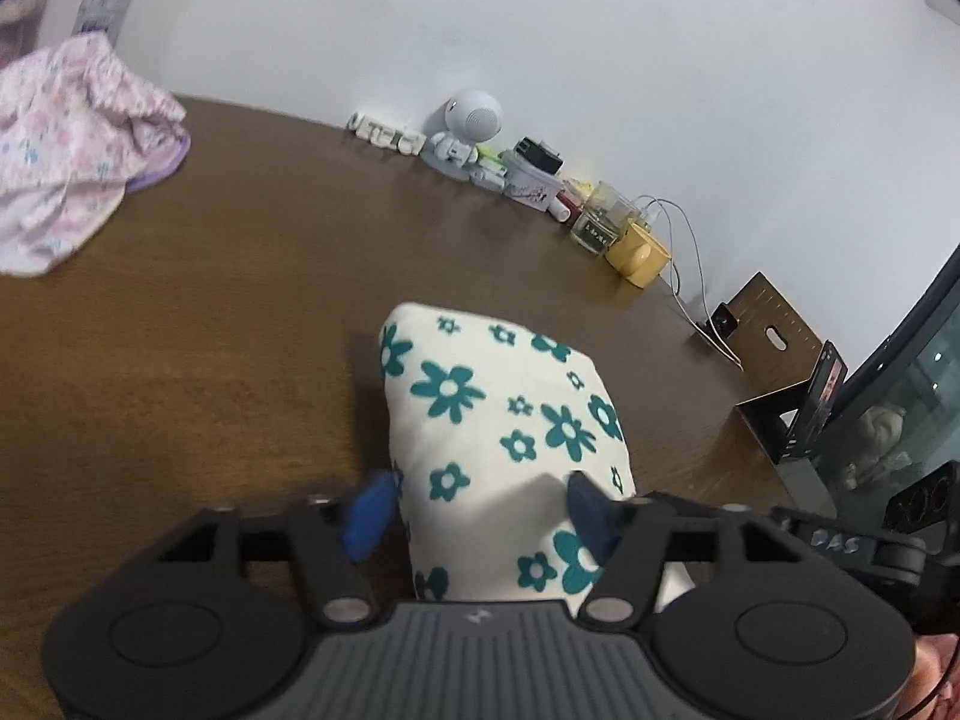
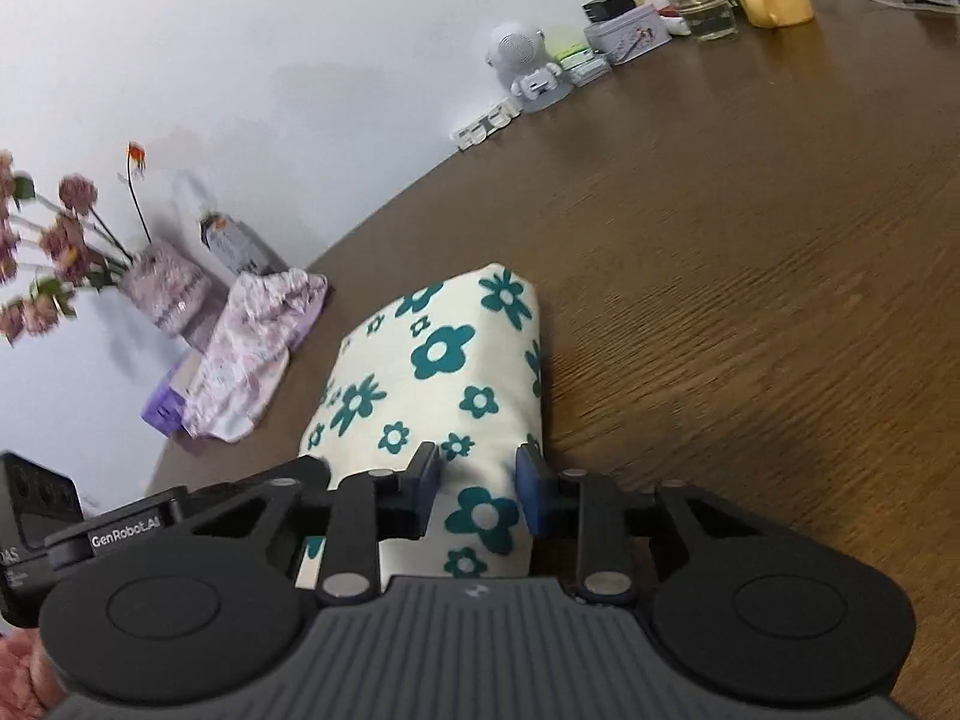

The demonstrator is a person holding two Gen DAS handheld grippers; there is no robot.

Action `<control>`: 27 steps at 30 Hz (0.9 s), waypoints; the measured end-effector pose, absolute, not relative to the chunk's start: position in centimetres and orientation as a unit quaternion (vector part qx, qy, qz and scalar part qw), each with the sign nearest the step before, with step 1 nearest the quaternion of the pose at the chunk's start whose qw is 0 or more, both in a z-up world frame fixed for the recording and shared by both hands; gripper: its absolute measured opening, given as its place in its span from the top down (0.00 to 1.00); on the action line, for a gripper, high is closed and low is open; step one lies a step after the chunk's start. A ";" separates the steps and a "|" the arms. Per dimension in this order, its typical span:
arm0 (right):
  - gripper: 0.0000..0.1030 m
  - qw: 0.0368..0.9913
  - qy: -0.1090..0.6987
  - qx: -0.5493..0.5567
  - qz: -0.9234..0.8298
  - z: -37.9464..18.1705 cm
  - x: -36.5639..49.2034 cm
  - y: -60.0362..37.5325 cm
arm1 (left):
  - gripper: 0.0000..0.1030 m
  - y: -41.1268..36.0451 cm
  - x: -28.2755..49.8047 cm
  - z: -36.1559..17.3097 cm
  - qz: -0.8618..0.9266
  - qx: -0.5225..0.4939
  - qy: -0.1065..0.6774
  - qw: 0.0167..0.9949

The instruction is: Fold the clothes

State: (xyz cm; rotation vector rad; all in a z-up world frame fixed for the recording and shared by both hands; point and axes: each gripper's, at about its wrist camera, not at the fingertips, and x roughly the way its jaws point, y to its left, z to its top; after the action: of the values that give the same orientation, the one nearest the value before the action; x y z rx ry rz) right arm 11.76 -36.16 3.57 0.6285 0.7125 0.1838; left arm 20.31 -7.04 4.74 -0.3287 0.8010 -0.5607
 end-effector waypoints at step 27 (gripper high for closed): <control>0.74 0.871 0.355 0.325 0.096 2.2 13.8 -36.9 | 0.54 -6.6 22.2 4.2 -0.269 -0.168 0.399 0.860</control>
State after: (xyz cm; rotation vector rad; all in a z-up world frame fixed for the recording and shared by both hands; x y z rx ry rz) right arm 13.76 -36.89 2.18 0.6794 0.7419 0.2000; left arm 22.20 -6.64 4.17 -0.3518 0.8380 -0.5637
